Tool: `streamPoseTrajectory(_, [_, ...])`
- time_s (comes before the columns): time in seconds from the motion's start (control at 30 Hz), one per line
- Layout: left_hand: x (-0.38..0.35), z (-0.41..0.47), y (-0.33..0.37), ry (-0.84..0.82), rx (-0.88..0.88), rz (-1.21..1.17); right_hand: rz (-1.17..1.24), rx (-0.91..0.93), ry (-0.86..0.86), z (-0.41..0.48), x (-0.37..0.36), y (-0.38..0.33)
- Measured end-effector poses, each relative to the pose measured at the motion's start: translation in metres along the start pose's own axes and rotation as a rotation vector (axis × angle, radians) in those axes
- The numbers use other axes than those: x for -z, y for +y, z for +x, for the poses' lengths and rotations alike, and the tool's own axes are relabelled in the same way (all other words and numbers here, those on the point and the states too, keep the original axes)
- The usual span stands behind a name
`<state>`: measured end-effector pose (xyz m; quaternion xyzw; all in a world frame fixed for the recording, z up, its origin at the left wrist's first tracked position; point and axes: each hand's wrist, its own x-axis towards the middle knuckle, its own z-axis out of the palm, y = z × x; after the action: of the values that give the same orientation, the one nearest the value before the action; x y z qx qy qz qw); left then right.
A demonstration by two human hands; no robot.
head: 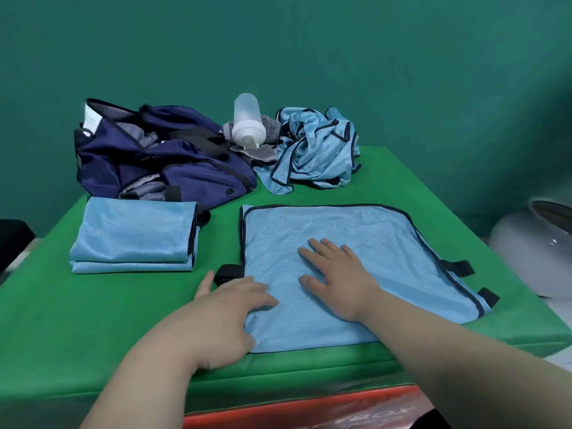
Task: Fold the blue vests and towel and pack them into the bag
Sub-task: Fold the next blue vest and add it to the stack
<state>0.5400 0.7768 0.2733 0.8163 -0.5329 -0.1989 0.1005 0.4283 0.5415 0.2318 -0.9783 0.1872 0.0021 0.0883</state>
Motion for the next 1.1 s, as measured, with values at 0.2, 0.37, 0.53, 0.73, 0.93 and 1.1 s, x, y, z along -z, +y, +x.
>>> streamPoseTrajectory(0.2, [-0.001, 0.004, 0.013, 0.091, -0.034, 0.013, 0.029, 0.036, 0.135, -0.005, -0.002, 0.0])
streamPoseTrajectory(0.37, [-0.012, 0.013, 0.033, 0.161, -0.058, 0.061, -0.104, 0.108, 0.359, -0.016, 0.007, -0.01])
streamPoseTrajectory(0.53, [-0.024, 0.018, 0.054, 0.175, -0.089, 0.128, 0.316, -0.147, 0.481, -0.046, 0.042, 0.014])
streamPoseTrajectory(0.73, [-0.032, 0.018, 0.072, 0.189, -0.115, 0.148, 0.174, -0.035, 0.433, -0.121, 0.051, 0.1])
streamPoseTrajectory(0.93, [-0.036, 0.005, 0.07, 0.25, -0.072, 0.157, 0.025, -0.096, 0.292, -0.157, 0.048, 0.167])
streamPoseTrajectory(1.1, [-0.034, -0.016, 0.048, 0.37, 0.072, 0.248, 0.167, -0.128, 0.235, -0.166, 0.052, 0.184])
